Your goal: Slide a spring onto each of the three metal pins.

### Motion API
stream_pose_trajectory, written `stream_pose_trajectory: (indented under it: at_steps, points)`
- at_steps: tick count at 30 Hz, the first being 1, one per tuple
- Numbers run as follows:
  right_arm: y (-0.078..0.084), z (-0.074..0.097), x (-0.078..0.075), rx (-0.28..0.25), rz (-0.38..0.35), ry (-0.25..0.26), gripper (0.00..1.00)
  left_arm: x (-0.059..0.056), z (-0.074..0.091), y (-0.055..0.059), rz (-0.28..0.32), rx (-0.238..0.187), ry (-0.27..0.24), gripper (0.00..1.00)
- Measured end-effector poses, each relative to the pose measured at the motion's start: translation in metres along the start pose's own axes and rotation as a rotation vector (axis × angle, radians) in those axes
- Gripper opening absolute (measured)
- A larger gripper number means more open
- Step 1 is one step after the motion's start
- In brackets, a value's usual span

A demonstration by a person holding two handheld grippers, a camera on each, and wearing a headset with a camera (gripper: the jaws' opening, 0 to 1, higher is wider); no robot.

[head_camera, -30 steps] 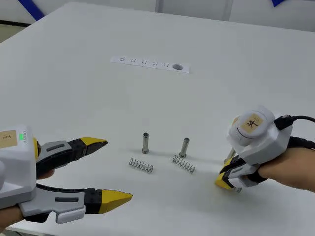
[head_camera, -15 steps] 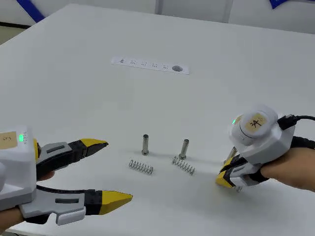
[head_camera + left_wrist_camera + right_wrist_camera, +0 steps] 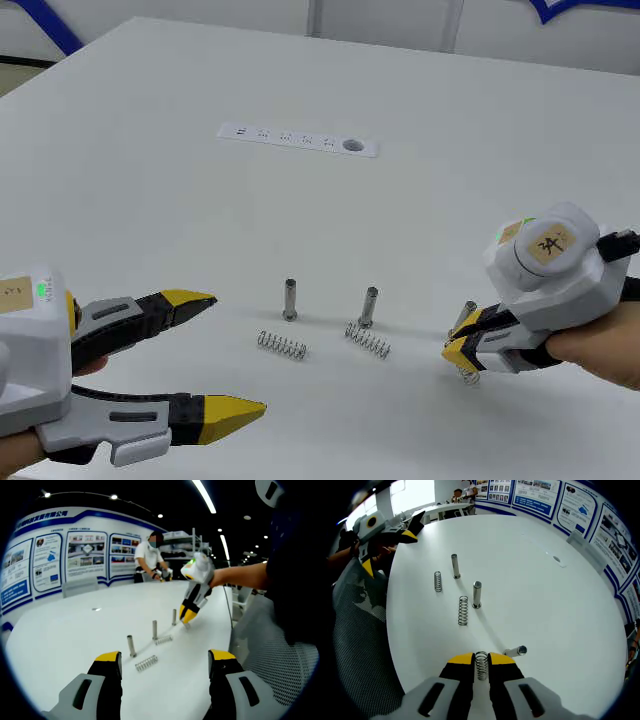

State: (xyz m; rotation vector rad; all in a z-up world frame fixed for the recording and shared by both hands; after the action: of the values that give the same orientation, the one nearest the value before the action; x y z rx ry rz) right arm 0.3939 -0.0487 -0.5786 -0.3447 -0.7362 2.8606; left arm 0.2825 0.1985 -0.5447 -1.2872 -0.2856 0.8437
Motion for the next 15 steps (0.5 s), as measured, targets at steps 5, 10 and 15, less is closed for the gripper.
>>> stream_pose_trajectory:
  at_steps: [5, 10, 15]
  points:
    - [-0.001, 0.005, -0.001, -0.016, -0.008, 0.015, 0.12, 0.000, 0.000, 0.000, -0.003, 0.002, 0.002, 0.72]
    - [-0.001, 0.008, -0.001, -0.028, -0.014, 0.028, 0.12, 0.000, 0.000, 0.000, -0.004, 0.002, 0.002, 0.72]
    - [-0.006, 0.015, -0.002, -0.055, -0.023, 0.044, 0.12, 0.000, 0.000, 0.000, -0.004, 0.001, 0.000, 0.72]
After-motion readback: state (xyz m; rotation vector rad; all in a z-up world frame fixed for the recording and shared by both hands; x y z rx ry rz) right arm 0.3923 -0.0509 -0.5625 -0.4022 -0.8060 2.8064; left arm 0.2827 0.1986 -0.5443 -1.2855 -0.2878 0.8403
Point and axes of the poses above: the centre of the closed fingertips' face, and the gripper's own axes: z roughly backward along the fingers, x roughly to its left, y roughly out of its underside, the point moved 6 cm from there along z, roughly backward along the fingers, and after that the axes turned 13 degrees about z, right-handed, at the moved point
